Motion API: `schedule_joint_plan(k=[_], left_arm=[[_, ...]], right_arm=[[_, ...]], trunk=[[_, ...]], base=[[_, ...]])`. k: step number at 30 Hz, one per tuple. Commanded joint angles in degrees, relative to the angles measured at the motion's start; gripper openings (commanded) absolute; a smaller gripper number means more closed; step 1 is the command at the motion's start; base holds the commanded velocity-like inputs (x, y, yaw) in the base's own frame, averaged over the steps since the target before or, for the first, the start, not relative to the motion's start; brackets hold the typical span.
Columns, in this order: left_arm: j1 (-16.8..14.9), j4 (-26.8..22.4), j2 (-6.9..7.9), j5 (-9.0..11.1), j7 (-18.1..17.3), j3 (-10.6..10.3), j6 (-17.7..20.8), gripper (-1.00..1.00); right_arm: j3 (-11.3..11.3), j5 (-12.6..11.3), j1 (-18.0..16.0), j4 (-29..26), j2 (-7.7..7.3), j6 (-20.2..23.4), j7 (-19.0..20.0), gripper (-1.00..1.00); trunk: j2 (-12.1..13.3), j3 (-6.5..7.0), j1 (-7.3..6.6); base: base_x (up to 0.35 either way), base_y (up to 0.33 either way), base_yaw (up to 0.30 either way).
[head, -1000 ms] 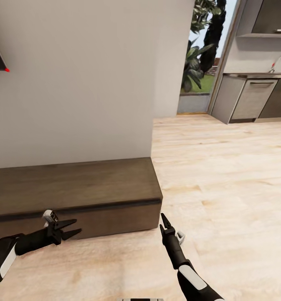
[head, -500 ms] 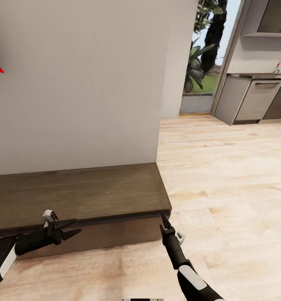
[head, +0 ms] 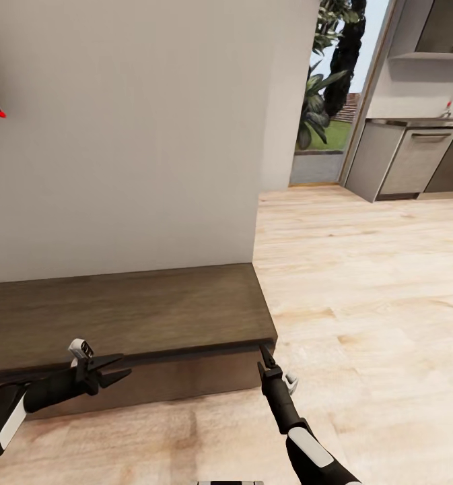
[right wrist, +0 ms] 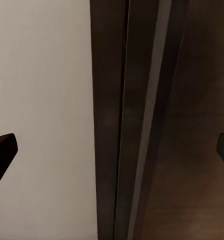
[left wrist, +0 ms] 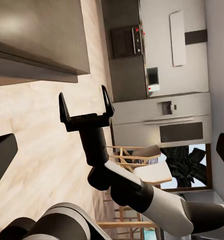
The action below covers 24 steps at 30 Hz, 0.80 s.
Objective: Place each of the two pumpkins and all three candles from the living room inside a cabinet in the living room (use any cabinet), then make sure every cabinet is closed, and position the cauldron so it is next to a table in the living room.
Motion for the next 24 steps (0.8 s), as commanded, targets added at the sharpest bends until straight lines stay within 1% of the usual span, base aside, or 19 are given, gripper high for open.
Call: schedule_joint_plan(k=[1, 4, 11, 12, 16, 18, 20, 22, 24], left_arm=[[-0.04, -0.03, 0.01, -0.01, -0.22, -0.01, 0.61, 1.00], [0.00, -0.08, 0.03, -0.01, -0.22, -0.01, 0.61, 1.00], [0.01, 0.01, 0.08, -0.17, -0.22, -0.03, 0.52, 1.00], [0.01, 0.02, 0.08, -0.17, -0.22, -0.03, 0.52, 1.00], [0.02, 0.14, 0.10, -0.14, -0.22, -0.04, 0.52, 1.00], [0.02, 0.15, 0.10, -0.17, -0.22, -0.04, 0.48, 1.00], [0.02, 0.16, 0.10, -0.18, -0.22, -0.04, 0.46, 1.00], [0.02, 0.20, 0.10, -0.17, -0.22, -0.04, 0.45, 1.00], [0.02, 0.24, 0.10, -0.15, -0.22, -0.04, 0.47, 1.00]], right_arm=[[0.48, -0.51, -0.06, 0.05, -0.04, -0.44, 0.18, 1.00], [0.48, -0.51, -0.07, 0.05, -0.04, -0.44, 0.18, 1.00], [0.55, -0.43, -0.05, 0.02, -0.14, -0.35, 0.32, 1.00], [0.55, -0.41, -0.05, 0.01, -0.16, -0.34, 0.43, 1.00], [0.63, -0.35, -0.06, 0.02, -0.30, -0.23, 2.66, 1.00], [0.69, -0.27, -0.07, -0.01, -0.39, -0.18, 3.37, 1.00], [0.72, 0.66, -0.07, -0.04, -0.44, -0.07, 4.35, 1.00], [0.66, 3.57, -0.07, -0.04, -0.45, 0.15, 6.78, 1.00], [0.61, 5.14, -0.07, 0.01, -0.42, 0.25, 7.69, 1.00]], trunk=[[-0.02, -0.05, -0.01], [-0.02, -0.05, -0.01], [-0.11, -1.60, 0.17], [-0.11, -1.60, 0.17], [-0.11, -1.60, 0.17], [-0.14, -2.04, 0.22], [-0.17, -2.48, 0.27], [-0.17, -2.48, 0.27], [-0.17, -2.48, 0.27]], base=[[0.000, 0.000, 0.000], [0.000, 0.000, 0.000], [0.000, 0.000, 0.000], [0.000, 0.000, 0.000], [0.000, 0.000, 0.000], [0.000, 0.000, 0.000], [0.000, 0.000, 0.000], [0.000, 0.000, 0.000], [0.000, 0.000, 0.000]])
